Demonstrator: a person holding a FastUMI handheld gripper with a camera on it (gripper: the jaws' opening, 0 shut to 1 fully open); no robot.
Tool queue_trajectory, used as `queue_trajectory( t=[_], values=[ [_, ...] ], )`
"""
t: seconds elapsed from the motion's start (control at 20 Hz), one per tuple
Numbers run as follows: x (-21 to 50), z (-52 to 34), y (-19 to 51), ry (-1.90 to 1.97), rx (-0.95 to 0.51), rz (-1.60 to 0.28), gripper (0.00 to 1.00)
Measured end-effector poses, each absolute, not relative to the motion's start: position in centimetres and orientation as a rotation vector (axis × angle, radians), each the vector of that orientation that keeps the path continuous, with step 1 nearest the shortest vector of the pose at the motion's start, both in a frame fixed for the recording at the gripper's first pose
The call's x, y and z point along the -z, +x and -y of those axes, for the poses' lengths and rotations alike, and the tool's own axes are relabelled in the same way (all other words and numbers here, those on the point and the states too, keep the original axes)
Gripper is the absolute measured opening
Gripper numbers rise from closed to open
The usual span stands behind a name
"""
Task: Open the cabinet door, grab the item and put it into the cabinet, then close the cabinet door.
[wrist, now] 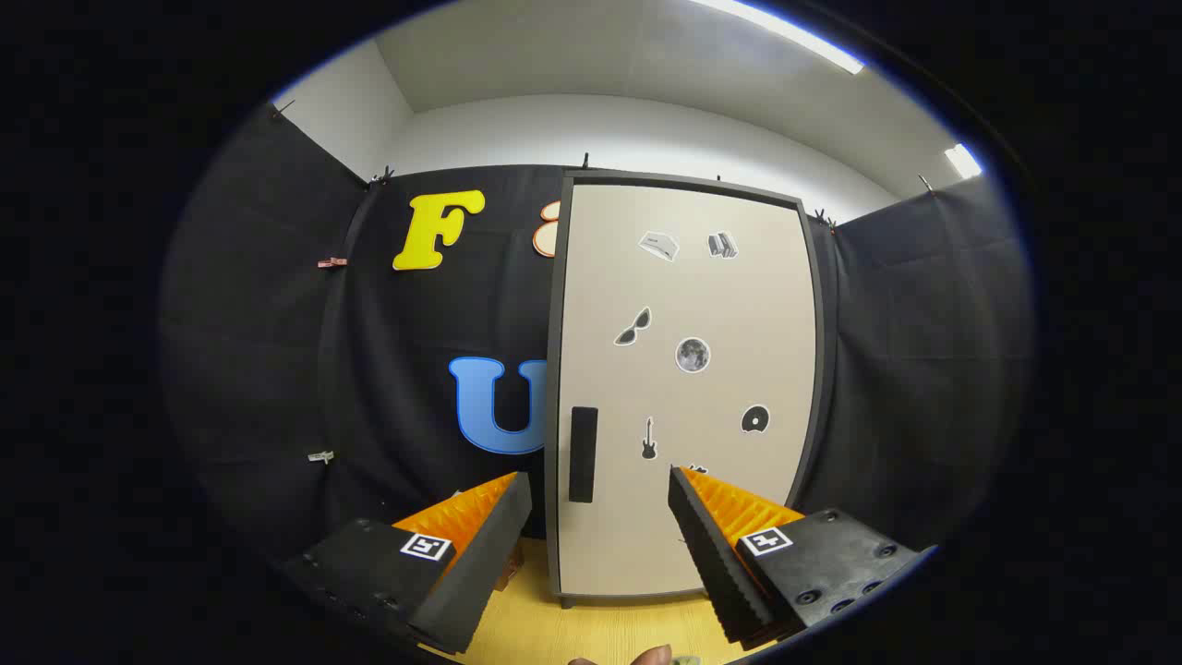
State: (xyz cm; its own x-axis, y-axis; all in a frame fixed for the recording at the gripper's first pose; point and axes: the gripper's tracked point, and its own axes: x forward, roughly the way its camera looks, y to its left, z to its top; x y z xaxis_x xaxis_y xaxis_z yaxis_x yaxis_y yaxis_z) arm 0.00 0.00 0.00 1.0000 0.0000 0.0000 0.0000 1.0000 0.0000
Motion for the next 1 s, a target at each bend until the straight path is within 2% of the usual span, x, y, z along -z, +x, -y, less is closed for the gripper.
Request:
queue_trajectory(
  t=[1.0],
  values=[
    [-0.3, -0.1, 0.9, 0.015, -0.017, 0.005, 0.97]
  ],
)
